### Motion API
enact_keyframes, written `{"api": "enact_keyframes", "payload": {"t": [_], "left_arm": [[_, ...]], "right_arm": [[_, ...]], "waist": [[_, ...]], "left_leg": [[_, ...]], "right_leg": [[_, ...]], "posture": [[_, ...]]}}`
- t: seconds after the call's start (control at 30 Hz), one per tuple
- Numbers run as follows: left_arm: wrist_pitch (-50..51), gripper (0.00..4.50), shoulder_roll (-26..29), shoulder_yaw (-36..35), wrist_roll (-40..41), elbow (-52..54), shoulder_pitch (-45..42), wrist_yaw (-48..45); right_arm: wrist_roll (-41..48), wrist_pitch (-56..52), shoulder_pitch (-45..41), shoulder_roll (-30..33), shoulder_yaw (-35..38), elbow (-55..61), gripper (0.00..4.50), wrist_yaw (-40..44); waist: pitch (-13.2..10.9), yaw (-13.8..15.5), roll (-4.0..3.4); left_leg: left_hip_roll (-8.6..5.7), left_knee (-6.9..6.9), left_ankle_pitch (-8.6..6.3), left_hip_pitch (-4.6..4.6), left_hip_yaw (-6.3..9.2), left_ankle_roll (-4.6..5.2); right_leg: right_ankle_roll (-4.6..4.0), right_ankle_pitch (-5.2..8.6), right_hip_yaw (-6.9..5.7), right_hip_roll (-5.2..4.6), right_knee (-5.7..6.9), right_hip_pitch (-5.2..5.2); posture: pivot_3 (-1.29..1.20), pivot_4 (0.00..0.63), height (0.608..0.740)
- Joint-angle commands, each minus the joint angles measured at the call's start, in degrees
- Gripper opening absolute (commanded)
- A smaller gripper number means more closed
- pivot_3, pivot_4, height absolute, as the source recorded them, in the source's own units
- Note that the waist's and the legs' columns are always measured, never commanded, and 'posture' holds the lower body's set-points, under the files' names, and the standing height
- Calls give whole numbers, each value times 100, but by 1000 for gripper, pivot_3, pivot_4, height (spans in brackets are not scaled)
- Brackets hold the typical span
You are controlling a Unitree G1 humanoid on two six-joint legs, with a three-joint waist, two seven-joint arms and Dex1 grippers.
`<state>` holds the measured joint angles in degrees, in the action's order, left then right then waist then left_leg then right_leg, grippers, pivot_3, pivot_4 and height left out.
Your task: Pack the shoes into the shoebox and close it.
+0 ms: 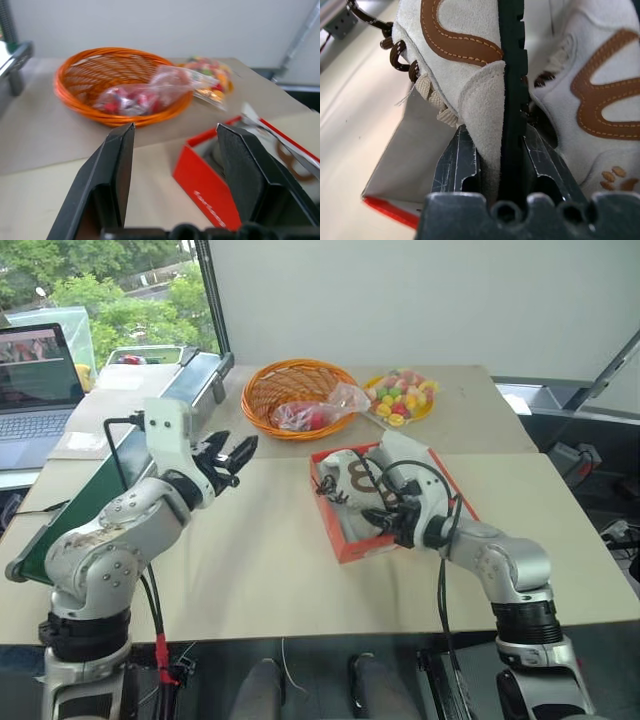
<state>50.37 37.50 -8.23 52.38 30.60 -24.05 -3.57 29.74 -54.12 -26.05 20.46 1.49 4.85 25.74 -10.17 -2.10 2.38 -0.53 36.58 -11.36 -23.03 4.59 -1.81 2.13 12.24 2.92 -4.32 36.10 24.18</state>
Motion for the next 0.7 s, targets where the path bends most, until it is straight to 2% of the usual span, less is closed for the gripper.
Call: {"api": "enact_keyframes", "payload": {"t": [0.03,0.33,0.43,0.5,0.7], "left_arm": [[-114,2772,373,124,-198,420,90,-774],[-129,2772,552,156,-201,593,164,-1701],[-103,2772,669,31,-180,556,261,-1969],[-131,2772,693,0,-241,514,269,-2028],[-154,2772,483,14,-255,586,292,-1954]], "right_arm": [[-166,269,-10,-5,-42,-158,477,56],[-588,568,-43,13,-406,-564,477,277],[-899,685,22,183,-780,-872,477,492],[-1072,798,-30,241,-917,-1213,477,573],[-1291,780,-451,377,-972,-1958,477,758]], "waist": [[0,-7,0],[1,-32,1],[4,-46,3],[10,-49,11],[27,-15,36]], "left_leg": [[0,0,0,2,0,0],[4,0,0,16,-2,0],[6,0,0,21,-2,0],[9,0,0,32,-5,0],[30,-2,-12,146,-5,-4]], "right_leg": [[0,0,0,0,1,-3],[4,2,0,2,-2,-16],[6,4,0,3,-2,-21],[36,23,0,5,-3,-32],[39,47,-10,18,-41,-166]], "posture": [[0,150,740],[0,150,740],[0,150,740],[0,150,740],[0,150,740]]}}
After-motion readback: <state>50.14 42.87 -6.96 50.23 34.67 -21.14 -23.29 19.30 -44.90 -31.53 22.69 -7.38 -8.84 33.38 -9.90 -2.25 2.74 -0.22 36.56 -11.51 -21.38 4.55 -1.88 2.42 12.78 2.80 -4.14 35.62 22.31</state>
